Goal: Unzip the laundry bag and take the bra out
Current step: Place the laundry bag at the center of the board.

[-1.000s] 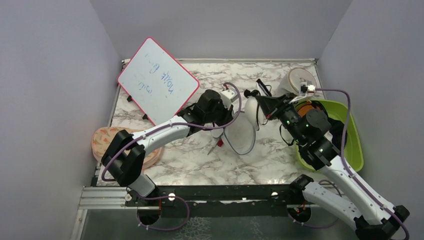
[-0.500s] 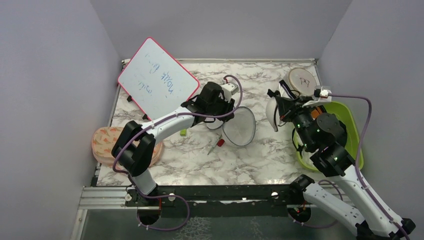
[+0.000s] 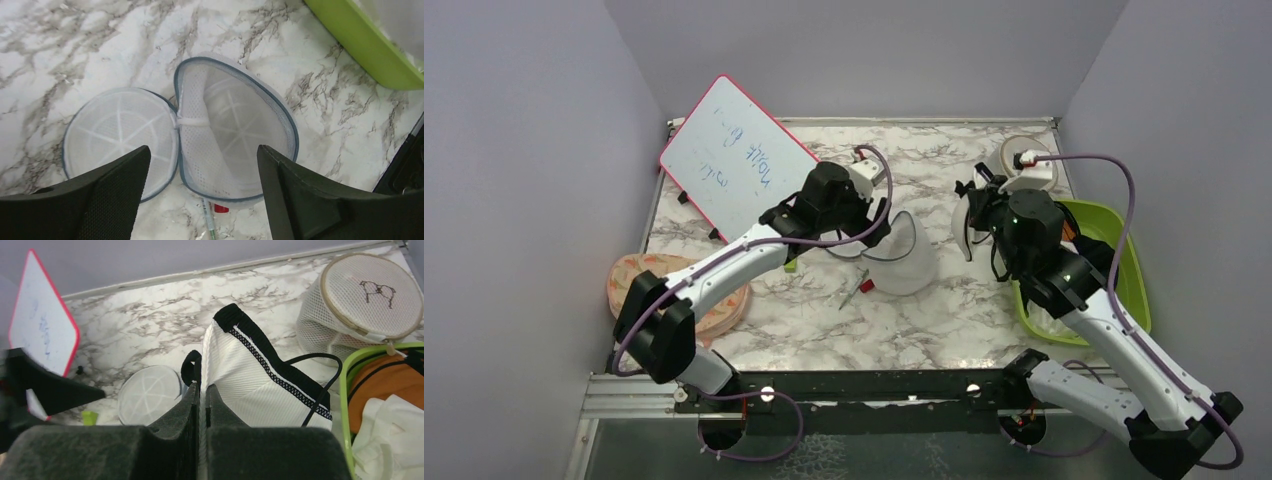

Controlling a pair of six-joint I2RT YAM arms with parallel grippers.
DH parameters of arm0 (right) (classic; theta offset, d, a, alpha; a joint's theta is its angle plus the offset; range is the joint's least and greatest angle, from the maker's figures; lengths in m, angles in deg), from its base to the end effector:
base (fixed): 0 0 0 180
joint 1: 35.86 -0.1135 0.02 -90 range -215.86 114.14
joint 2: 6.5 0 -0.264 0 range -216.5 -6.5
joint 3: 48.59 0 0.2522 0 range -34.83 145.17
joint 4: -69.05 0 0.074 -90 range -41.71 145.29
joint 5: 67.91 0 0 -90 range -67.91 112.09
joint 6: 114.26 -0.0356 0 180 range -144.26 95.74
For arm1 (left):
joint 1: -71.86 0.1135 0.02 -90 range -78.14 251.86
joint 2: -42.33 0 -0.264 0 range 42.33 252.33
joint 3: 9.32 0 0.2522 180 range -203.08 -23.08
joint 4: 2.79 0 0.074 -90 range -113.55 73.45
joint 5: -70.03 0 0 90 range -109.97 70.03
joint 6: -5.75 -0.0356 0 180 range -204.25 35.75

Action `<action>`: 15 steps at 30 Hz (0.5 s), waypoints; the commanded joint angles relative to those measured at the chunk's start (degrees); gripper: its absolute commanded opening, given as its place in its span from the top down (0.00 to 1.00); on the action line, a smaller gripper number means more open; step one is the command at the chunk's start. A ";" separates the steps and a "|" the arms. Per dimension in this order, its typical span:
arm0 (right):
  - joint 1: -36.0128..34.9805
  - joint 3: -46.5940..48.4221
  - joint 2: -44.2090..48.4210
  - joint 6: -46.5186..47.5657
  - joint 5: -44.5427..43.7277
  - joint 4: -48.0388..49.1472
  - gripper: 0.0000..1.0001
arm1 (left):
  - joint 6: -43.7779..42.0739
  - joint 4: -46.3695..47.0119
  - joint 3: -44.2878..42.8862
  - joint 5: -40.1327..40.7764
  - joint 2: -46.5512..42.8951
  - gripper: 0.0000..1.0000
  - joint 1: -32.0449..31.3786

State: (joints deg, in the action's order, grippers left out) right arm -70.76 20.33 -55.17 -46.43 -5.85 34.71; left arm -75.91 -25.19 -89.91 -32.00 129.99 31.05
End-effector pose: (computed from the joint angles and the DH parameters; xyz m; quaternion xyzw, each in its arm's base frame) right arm 0.1609 0.0919 0.3734 0.0627 0.7769 0.1179 0.6153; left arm 0.2633 -0.2371 0.2927 0.2909 0.8099 -0.2908 0.4182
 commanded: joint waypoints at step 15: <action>18.03 7.83 -15.35 -7.18 -17.51 -13.84 0.99 | -1.45 3.91 6.25 3.59 -14.52 0.25 -0.39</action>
State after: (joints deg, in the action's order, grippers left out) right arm -63.39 27.28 -69.83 -49.97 -25.24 22.25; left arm -77.20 -23.18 -84.51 -29.27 118.14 30.98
